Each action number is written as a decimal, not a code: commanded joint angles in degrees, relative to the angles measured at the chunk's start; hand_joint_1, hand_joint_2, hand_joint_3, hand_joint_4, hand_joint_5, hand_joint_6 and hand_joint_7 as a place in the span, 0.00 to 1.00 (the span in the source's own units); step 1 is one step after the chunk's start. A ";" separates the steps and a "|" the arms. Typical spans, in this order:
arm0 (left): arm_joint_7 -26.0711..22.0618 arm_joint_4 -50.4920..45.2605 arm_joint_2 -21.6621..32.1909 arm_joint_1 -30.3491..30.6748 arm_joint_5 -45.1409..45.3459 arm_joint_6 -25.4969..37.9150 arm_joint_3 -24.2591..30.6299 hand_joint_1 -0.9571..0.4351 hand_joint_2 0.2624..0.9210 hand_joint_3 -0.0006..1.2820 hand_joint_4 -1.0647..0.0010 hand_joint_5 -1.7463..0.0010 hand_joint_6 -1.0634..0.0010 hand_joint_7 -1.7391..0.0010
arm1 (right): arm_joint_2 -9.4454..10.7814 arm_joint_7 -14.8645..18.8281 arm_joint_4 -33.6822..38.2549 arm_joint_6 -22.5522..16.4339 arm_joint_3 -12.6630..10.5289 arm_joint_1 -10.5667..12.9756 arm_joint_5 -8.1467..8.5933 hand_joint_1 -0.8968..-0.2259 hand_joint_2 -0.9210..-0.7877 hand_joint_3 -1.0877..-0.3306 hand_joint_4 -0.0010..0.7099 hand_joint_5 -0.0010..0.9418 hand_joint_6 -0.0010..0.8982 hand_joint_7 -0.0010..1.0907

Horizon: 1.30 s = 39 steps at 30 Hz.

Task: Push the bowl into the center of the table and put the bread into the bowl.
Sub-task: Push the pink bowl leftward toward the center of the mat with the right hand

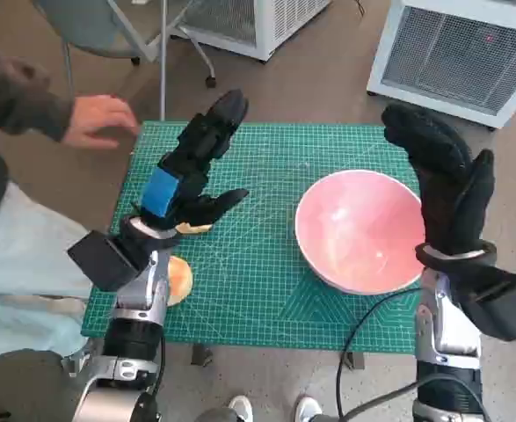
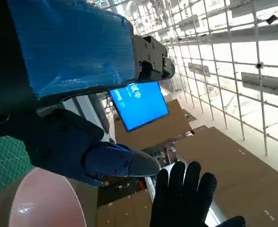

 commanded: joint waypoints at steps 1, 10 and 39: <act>0.08 -0.32 0.25 -0.22 -0.20 -0.17 0.08 0.35 1.00 0.17 0.84 1.00 0.84 0.90 | -0.12 -0.33 0.00 0.16 -0.15 1.79 -0.41 0.41 0.00 0.54 0.42 0.00 0.05 0.51; 0.01 0.09 0.27 -0.37 -0.23 -0.21 0.13 0.35 1.00 0.17 0.84 1.00 0.84 0.90 | -0.39 -0.31 0.79 -0.58 -0.50 1.81 -0.76 0.41 0.00 0.52 0.41 0.00 0.03 0.51; -0.46 1.82 0.30 -0.82 -0.68 -0.77 0.41 0.35 1.00 0.17 0.84 1.00 0.84 0.90 | -2.64 -0.28 2.75 -2.79 -4.07 3.36 -0.36 0.41 0.00 0.48 0.39 0.00 0.00 0.51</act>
